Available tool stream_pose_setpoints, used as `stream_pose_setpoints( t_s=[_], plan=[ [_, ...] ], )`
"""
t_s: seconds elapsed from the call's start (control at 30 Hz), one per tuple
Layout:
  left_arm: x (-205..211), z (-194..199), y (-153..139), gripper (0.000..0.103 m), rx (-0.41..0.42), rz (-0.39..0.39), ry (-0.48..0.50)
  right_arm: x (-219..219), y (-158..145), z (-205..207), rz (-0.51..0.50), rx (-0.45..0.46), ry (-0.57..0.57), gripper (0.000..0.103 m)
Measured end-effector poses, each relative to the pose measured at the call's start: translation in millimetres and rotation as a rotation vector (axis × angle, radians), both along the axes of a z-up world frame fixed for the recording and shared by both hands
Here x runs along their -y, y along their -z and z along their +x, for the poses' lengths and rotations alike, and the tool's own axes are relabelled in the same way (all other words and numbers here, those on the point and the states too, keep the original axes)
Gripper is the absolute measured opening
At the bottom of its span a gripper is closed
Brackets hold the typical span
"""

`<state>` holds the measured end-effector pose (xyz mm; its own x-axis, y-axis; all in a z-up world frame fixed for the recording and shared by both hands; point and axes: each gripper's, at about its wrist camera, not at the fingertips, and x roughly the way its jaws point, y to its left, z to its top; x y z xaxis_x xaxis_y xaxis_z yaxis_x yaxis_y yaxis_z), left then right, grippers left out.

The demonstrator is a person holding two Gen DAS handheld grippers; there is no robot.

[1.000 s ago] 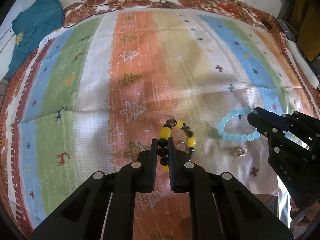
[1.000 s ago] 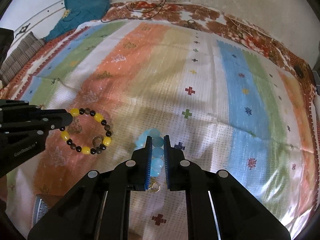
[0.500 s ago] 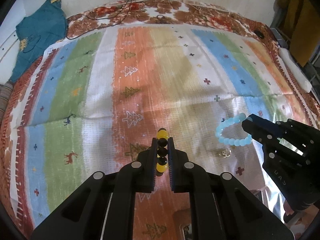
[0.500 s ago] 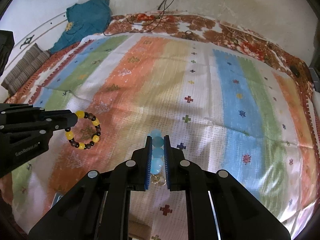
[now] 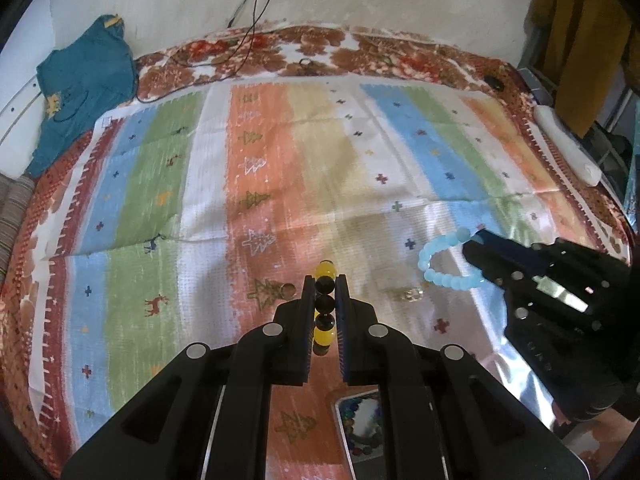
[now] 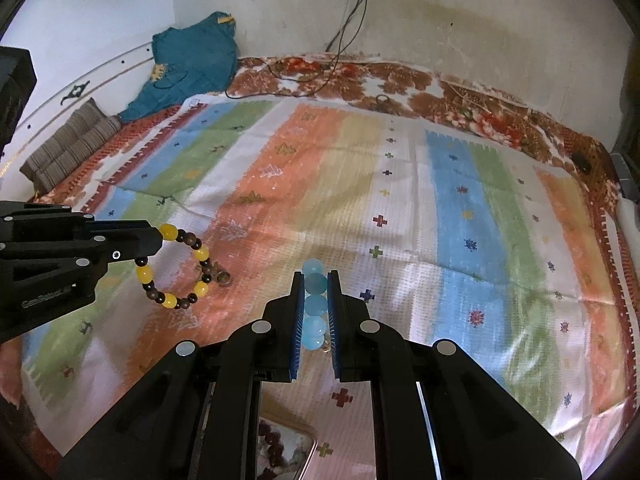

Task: Organize jewelry
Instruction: 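Lift both held bracelets and carry them over the metal tin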

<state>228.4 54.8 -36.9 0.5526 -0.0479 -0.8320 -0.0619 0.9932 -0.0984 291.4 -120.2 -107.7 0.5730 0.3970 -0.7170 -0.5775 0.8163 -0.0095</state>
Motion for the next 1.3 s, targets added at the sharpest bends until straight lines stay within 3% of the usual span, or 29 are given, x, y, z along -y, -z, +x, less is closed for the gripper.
stream_pose_setpoints(
  t_s=[0.47,0.67,1.3],
  plan=[
    [25,-34,-24,0.009,0.061,-0.018,0.044,13,-11,-29,0.014,0.018,-0.01,0.012],
    [34,-49,-32,0.009,0.082,-0.027,0.052,19,-12,-38,0.033,-0.018,-0.014,0.012],
    [43,-94,-28,0.009,0.08,-0.052,0.061,30,-12,-86,0.024,-0.01,-0.059,0.012]
  ],
)
